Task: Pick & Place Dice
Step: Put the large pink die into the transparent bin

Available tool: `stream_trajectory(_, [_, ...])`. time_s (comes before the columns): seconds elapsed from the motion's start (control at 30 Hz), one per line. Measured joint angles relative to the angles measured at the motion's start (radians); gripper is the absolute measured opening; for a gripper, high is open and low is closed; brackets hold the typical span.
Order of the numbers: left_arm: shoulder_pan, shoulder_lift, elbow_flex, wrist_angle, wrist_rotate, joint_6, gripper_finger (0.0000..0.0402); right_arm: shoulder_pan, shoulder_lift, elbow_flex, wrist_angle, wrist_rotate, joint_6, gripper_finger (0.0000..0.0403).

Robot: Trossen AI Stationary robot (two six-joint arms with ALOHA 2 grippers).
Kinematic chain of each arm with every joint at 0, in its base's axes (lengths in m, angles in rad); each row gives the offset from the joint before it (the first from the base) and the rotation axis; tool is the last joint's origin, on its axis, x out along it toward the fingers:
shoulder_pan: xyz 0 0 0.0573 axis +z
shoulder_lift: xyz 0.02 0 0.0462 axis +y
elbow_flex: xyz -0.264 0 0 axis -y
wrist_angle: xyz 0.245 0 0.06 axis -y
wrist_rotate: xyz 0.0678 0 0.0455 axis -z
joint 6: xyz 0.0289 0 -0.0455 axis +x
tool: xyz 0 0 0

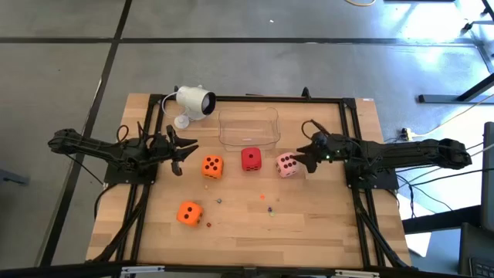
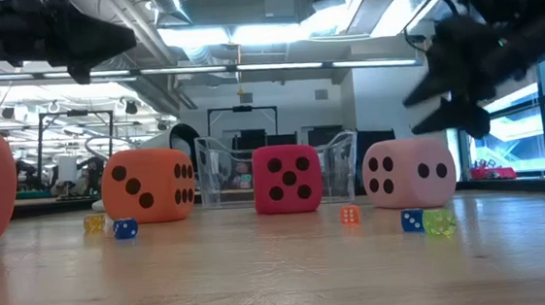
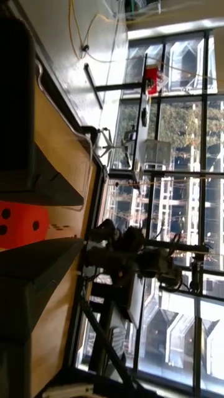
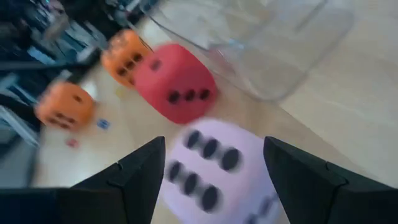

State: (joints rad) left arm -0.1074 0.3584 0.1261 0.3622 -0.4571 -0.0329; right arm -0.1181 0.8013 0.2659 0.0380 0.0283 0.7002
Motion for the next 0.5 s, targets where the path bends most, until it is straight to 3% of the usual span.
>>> stream_trajectory(0.2, [0.000, 0.000, 0.000, 0.000, 0.031, -0.028, 0.0086, 0.000, 0.070, 0.188, -0.268, -0.021, 0.128, 0.0272])
stream_trajectory(0.5, [0.000, 0.000, 0.000, -0.004, 0.083, -0.050, 0.0086, -0.034, 0.324, 0.485, -0.609, -0.100, 0.157, 0.0272])
